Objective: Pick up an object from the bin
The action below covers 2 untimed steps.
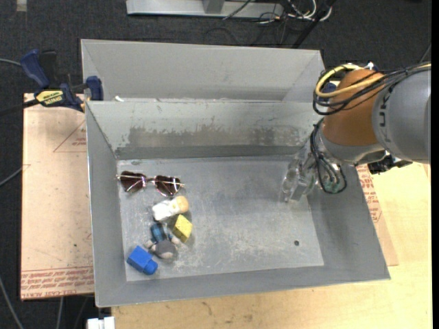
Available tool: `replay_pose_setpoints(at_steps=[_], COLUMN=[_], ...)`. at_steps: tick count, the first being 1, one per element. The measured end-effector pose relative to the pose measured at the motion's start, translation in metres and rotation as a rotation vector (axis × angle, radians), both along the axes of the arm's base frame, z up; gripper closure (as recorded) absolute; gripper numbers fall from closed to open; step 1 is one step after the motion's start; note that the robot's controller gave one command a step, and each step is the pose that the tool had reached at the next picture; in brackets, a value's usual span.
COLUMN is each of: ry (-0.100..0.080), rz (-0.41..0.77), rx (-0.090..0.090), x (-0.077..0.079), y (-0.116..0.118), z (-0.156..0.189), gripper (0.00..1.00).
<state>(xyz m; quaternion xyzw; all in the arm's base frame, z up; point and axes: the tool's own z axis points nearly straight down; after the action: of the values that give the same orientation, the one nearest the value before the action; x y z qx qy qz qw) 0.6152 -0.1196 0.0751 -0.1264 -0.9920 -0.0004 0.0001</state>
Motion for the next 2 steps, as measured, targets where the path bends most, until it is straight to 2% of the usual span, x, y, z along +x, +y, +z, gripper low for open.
replay_pose_setpoints(at_steps=[1,2], ry=[0.002,-0.007], rz=[0.0,0.0], rx=[0.001,-0.001], x=[-0.0002,0.0022], y=[0.0003,-0.0002], z=[0.0176,0.0272], gripper=[1.0,1.0])
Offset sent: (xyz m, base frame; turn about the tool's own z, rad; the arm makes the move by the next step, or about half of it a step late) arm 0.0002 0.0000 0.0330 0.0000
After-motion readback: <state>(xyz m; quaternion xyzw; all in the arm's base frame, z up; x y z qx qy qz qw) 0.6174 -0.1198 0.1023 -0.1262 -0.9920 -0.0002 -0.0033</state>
